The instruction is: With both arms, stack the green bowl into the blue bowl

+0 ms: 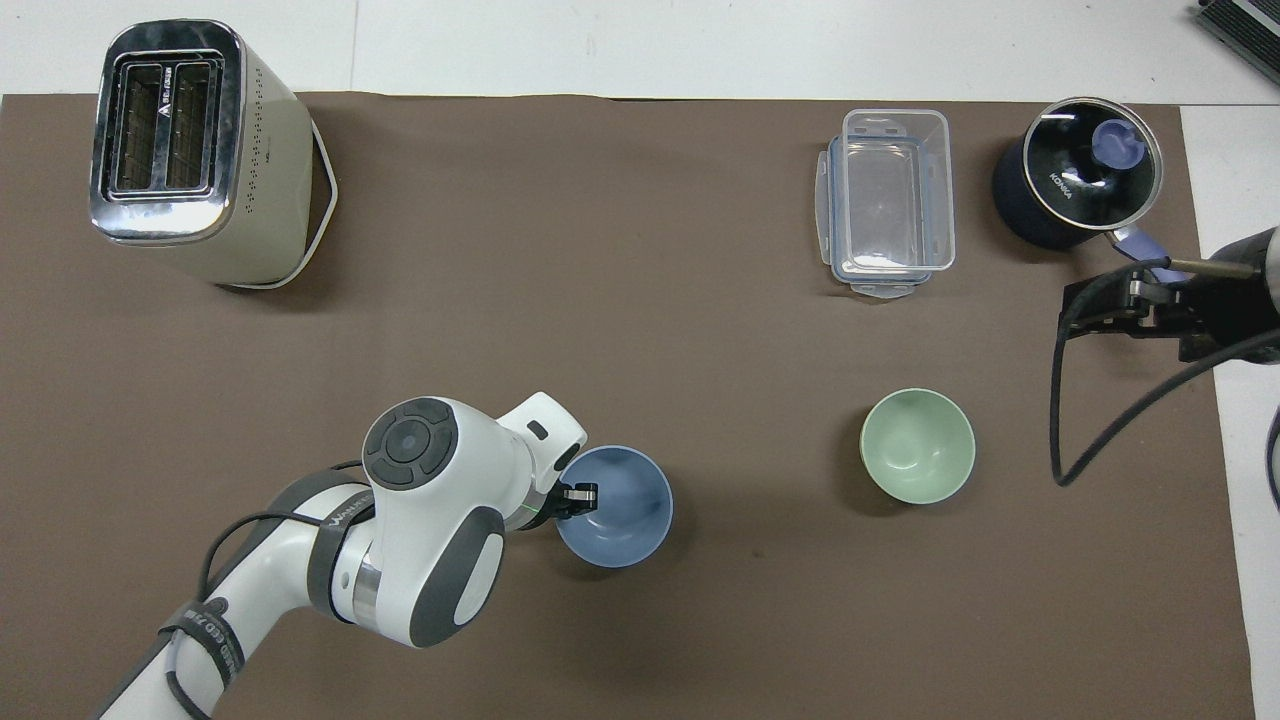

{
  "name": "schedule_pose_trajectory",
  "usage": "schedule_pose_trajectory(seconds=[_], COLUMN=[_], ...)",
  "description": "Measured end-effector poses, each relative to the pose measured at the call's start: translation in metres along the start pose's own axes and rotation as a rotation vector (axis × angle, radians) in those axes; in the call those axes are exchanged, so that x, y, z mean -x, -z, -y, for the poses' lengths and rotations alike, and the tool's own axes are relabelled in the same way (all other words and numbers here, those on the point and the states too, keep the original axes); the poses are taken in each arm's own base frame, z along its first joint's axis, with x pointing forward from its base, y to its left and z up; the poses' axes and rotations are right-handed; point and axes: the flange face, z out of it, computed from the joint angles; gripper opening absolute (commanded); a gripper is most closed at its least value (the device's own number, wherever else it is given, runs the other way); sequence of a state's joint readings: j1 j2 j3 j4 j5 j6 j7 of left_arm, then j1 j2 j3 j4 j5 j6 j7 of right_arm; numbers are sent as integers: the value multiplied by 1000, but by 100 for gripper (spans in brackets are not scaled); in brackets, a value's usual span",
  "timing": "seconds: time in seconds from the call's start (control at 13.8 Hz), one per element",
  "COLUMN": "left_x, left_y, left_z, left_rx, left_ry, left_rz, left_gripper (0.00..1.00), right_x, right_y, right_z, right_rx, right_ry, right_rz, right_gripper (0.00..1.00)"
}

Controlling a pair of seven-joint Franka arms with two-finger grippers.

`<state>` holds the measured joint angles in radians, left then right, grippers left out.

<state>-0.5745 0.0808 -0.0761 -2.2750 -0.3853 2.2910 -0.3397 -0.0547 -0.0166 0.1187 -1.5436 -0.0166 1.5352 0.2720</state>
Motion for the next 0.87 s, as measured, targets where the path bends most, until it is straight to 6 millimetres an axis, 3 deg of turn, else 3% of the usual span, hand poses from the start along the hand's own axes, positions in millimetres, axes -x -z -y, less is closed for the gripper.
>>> schedule_pose_trajectory(seconds=[0.14,0.36,0.87], left_x=[-1,-10,-64], left_y=[-7,10,123], left_z=[3,8,58], left_rx=[-2,17,47], left_ry=[9,29,110], left_rz=[7,-20,-52], left_gripper=[100,100,100], right_x=[0,0,0], right_y=[0,0,0], right_z=[0,0,0], right_rx=[0,0,0], right_ry=[0,0,0], right_rz=[0,0,0], right_gripper=[100,100,100])
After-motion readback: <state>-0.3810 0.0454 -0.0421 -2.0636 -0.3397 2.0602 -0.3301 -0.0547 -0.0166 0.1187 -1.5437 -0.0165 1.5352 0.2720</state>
